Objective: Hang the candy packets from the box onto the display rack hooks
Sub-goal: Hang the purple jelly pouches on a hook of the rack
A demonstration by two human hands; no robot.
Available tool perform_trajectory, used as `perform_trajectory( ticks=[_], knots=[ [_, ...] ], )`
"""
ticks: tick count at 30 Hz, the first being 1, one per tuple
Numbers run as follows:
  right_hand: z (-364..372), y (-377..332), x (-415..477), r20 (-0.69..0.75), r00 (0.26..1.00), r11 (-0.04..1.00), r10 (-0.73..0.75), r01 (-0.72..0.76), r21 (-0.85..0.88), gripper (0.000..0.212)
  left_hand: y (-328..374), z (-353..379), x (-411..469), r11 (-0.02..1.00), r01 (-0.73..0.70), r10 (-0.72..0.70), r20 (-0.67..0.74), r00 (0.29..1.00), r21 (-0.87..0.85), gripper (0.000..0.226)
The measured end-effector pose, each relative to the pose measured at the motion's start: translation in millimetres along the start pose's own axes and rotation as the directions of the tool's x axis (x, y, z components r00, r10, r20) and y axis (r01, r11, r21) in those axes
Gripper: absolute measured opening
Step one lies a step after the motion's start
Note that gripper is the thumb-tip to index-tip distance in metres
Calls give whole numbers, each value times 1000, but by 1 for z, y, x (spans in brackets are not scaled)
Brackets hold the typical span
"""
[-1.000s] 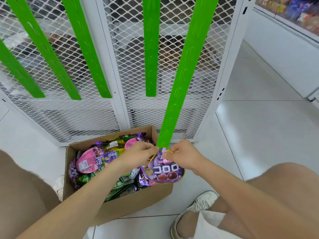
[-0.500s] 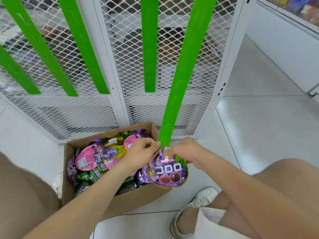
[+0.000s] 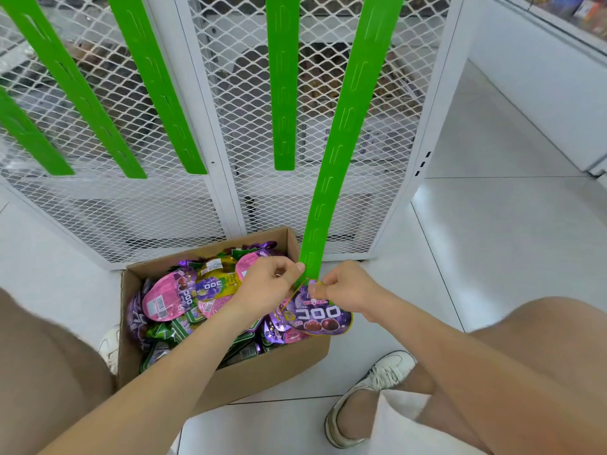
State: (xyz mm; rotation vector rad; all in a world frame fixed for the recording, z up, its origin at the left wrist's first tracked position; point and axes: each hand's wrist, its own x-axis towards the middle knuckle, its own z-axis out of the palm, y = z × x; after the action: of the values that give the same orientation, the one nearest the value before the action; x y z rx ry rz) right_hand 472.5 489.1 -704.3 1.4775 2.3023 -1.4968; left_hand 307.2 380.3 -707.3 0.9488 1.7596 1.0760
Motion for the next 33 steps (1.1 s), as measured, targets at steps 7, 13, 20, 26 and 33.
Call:
perform_trajectory(
  ticks=[7, 13, 20, 26, 33],
  knots=[
    [-2, 10, 12, 3, 989, 954, -146, 141, -266, 18, -3, 3, 3, 992, -85, 79, 63, 995, 95, 17],
    [-26, 20, 32, -71, 995, 884, -69, 28, -467, 25, -37, -8, 5, 829, -63, 55, 30, 998, 556, 24],
    [-47, 38, 44, -209, 974, 846, 85, -181, -502, 27, -71, 8, -17, 628, -199, -184, 392, 901, 752, 28],
    [-52, 37, 37, -264, 956, 863, 130, -240, -445, 25, -74, 5, -14, 617, -260, -198, 466, 862, 743, 16],
    [-35, 10, 22, -105, 970, 707, 217, -231, -668, 38, -81, -3, -9, 589, 27, -58, 10, 998, 807, 22]
  ],
)
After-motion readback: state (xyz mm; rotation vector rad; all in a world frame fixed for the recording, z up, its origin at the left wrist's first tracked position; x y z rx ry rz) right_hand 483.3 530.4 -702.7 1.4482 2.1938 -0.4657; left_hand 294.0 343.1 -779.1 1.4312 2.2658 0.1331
